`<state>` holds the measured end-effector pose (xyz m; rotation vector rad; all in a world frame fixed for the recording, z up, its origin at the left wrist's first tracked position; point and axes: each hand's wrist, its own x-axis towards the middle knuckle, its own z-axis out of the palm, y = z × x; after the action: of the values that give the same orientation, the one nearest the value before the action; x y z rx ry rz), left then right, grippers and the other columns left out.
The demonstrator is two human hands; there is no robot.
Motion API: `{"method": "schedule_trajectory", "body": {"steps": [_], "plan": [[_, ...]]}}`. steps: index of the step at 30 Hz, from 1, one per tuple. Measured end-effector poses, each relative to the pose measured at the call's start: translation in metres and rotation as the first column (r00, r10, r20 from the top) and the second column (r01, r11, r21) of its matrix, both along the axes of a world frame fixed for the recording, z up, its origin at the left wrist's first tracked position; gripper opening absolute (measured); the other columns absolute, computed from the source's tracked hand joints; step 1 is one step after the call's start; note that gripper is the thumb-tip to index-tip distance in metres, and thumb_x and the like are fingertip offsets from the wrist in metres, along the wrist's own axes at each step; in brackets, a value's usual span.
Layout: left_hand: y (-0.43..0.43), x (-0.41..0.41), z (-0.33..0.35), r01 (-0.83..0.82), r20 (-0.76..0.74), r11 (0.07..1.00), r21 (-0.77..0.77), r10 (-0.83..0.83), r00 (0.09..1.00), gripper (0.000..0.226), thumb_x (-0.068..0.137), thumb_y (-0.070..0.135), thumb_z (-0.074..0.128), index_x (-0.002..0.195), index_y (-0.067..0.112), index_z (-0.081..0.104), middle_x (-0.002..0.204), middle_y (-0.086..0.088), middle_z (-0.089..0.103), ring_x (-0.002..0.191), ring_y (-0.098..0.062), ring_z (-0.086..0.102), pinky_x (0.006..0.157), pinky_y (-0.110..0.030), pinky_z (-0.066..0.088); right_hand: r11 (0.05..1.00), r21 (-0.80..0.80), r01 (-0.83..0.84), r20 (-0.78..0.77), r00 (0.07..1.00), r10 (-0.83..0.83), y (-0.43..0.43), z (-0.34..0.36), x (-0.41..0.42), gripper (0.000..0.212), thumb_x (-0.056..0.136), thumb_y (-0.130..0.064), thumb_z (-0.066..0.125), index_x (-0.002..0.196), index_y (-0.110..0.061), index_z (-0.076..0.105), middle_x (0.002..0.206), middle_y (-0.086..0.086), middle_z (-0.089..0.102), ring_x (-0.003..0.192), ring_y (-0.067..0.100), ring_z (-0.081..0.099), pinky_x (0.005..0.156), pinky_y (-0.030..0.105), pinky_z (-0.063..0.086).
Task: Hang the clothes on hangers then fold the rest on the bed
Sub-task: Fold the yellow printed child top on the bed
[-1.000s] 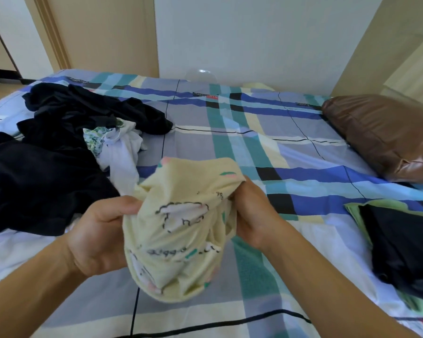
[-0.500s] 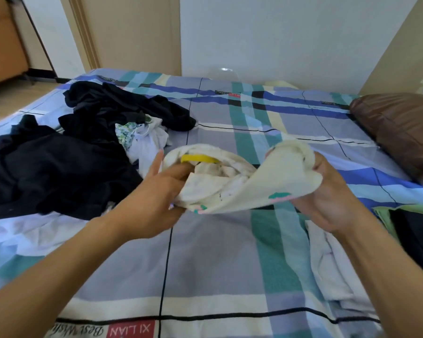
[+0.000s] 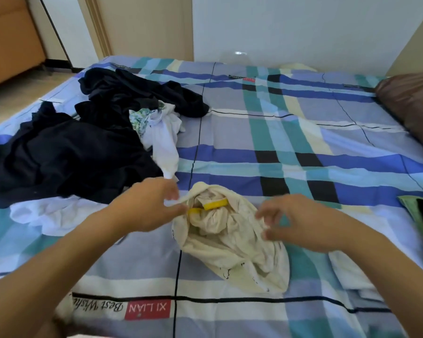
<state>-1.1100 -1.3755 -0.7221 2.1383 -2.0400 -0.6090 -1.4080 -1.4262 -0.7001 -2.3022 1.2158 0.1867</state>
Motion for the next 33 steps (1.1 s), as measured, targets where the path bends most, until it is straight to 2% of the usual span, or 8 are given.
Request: {"method": "schedule_trajectory", "body": {"steps": [2,7,14,17,22,25,29,33], "plan": [[-0.006,0.000,-0.014,-0.110,0.112,0.973,0.203,0.088,0.990,0.062,0.077,0.072,0.066,0.118,0.026,0.056,0.113,0.008,0.066,0.098,-0.016,0.065,0.085,-0.034,0.053,0.989,-0.117,0.095,0.154,0.985,-0.076,-0.011,-0.014,0.004,0.049,0.086,-0.040,0.077,0.130,-0.030,0.058,0.117,-0.011,0.060,0.108,0.008,0.057,0.099,0.034,0.048],[-0.009,-0.022,-0.034,0.008,-0.519,0.960,0.279,0.144,0.843,0.034,0.082,0.037,0.080,0.105,0.016,0.069,0.097,-0.006,0.075,0.092,-0.024,0.072,0.086,-0.041,0.058,0.979,0.157,0.127,0.299,0.939,-0.170,-0.015,-0.043,0.041,0.087,0.082,-0.040,0.081,0.152,-0.035,0.030,0.139,-0.021,0.043,0.129,0.004,0.046,0.101,0.026,0.039],[-0.008,-0.027,-0.007,-0.127,-0.896,0.991,0.044,0.095,0.434,0.028,0.075,0.017,0.075,0.097,0.007,0.061,0.082,-0.005,0.063,0.074,-0.016,0.060,0.058,-0.023,0.049,0.928,0.151,0.341,0.570,0.737,-0.364,-0.028,-0.024,0.039,0.029,0.067,-0.019,0.080,0.092,-0.023,0.067,0.087,-0.002,0.073,0.079,0.012,0.067,0.071,0.034,0.052],[-0.010,-0.017,0.008,-0.251,-0.870,0.968,-0.031,0.098,0.484,0.034,0.068,0.023,0.081,0.090,0.011,0.058,0.079,-0.003,0.063,0.071,-0.016,0.057,0.061,-0.027,0.044,0.848,-0.213,0.486,0.646,0.721,-0.251,-0.027,-0.014,0.031,0.021,0.081,-0.007,0.072,0.076,-0.020,0.056,0.069,-0.005,0.061,0.062,0.005,0.051,0.054,0.018,0.037],[-0.007,-0.009,0.012,-0.357,-0.473,0.892,-0.278,0.196,0.859,0.019,0.080,0.031,0.078,0.081,0.020,0.063,0.080,-0.002,0.066,0.070,-0.023,0.060,0.059,-0.035,0.048,0.654,-0.501,0.567,0.654,0.743,-0.143,-0.018,-0.009,0.021,0.034,0.076,0.008,0.062,0.069,-0.021,0.045,0.061,-0.008,0.045,0.057,0.005,0.044,0.049,0.024,0.028],[-0.007,-0.011,0.009,-0.352,-0.334,0.852,-0.388,0.227,0.915,0.020,0.086,0.030,0.070,0.077,0.017,0.059,0.079,-0.002,0.059,0.072,-0.025,0.057,0.063,-0.038,0.048,0.751,-0.379,0.540,0.686,0.709,-0.163,-0.017,-0.005,0.021,0.041,0.079,0.002,0.071,0.065,-0.024,0.042,0.061,-0.008,0.044,0.056,0.005,0.042,0.050,0.019,0.027],[-0.008,-0.008,0.009,-0.400,-0.334,0.844,-0.357,0.285,0.899,0.019,0.093,0.034,0.060,0.084,0.017,0.057,0.081,0.001,0.058,0.069,-0.018,0.055,0.061,-0.033,0.043,0.904,0.184,0.386,0.686,0.608,-0.399,-0.016,-0.003,0.020,0.031,0.082,-0.009,0.079,0.073,-0.017,0.051,0.061,-0.015,0.051,0.060,0.003,0.046,0.062,0.026,0.036],[-0.009,-0.006,0.016,-0.482,-0.606,0.863,-0.151,0.304,0.735,0.032,0.100,0.025,0.051,0.090,-0.004,0.060,0.073,-0.012,0.061,0.066,-0.023,0.059,0.057,-0.030,0.048,0.874,0.081,0.478,0.662,0.630,-0.406,-0.019,-0.002,0.018,0.031,0.083,-0.016,0.080,0.081,-0.018,0.050,0.073,-0.003,0.055,0.065,0.012,0.046,0.062,0.030,0.036]]}}
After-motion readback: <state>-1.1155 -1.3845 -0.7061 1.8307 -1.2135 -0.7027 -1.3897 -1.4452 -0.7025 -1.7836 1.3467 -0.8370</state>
